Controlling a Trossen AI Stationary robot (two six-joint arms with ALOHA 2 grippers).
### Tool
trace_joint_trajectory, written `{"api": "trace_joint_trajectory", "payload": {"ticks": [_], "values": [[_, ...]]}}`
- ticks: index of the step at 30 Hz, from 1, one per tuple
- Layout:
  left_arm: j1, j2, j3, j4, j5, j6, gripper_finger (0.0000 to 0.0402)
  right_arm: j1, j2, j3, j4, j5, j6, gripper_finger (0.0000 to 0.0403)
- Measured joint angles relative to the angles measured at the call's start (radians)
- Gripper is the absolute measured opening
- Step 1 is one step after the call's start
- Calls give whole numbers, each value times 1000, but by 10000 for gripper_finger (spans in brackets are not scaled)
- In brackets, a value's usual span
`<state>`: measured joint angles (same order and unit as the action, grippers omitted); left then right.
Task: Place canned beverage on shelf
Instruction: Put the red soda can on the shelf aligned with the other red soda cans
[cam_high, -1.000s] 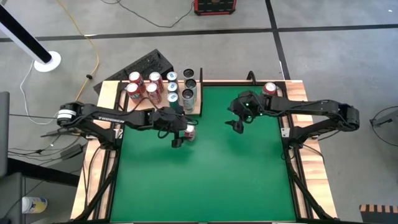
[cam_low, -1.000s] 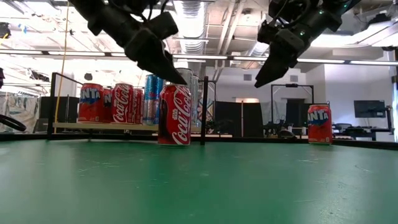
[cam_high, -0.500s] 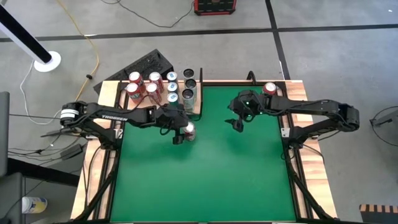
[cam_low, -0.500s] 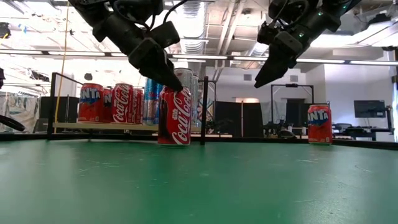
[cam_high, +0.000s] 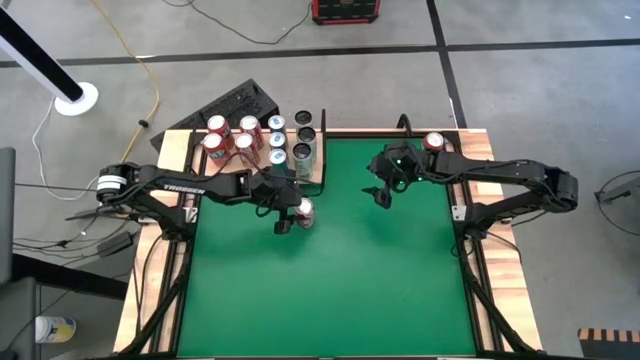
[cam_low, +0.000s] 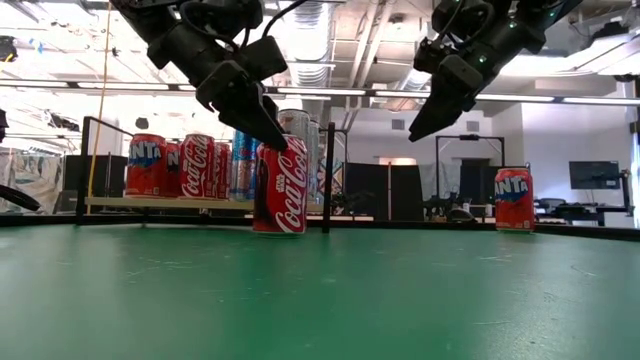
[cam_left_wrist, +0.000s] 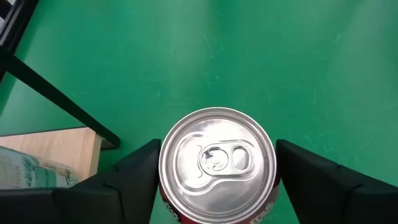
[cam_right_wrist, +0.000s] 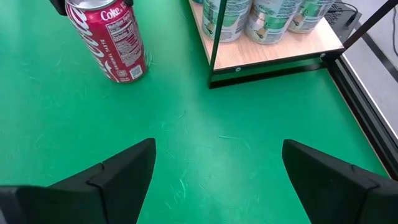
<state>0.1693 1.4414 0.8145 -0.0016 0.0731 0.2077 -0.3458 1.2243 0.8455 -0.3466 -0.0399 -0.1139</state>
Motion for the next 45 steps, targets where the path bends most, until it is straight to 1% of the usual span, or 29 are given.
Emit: {"api": "trace_joint_trajectory", "payload": {"ticks": [2, 5, 9, 12, 16, 19, 22, 25, 29, 36, 39, 45], "values": [[0, -1, 1, 0, 1, 7, 264, 0, 0, 0, 5, 0, 0, 372], [0, -17, 1, -11, 13, 21, 263, 0, 0, 0, 7, 0, 1, 372], [-1, -75, 32, -94, 20, 20, 264, 0, 0, 0, 8, 0, 8, 372], [0, -150, 54, -157, 11, 19, 264, 0, 0, 0, 8, 0, 8, 372], [2, -257, 53, -244, -24, 16, 263, 0, 0, 0, 19, 0, 8, 372], [6, -348, 54, -303, -72, 13, 263, 0, 0, 0, 28, 0, 8, 372], [24, -421, 54, -413, -116, 10, 263, 0, 0, 0, 33, 0, 9, 372], [55, -475, 53, -491, -144, 7, 263, 0, 0, 0, 35, 0, 9, 372], [111, -517, 41, -545, -148, 11, 263, 0, 0, 0, 35, 0, 9, 372], [237, -534, -29, -544, -136, 86, 263, 0, 0, 0, 35, 0, 9, 372], [299, -531, -56, -512, -127, 112, 263, 0, 0, 0, 35, 0, 9, 372], [409, -531, -78, -499, -102, 123, 263, 0, 0, 0, 35, -1, 12, 372]]}}
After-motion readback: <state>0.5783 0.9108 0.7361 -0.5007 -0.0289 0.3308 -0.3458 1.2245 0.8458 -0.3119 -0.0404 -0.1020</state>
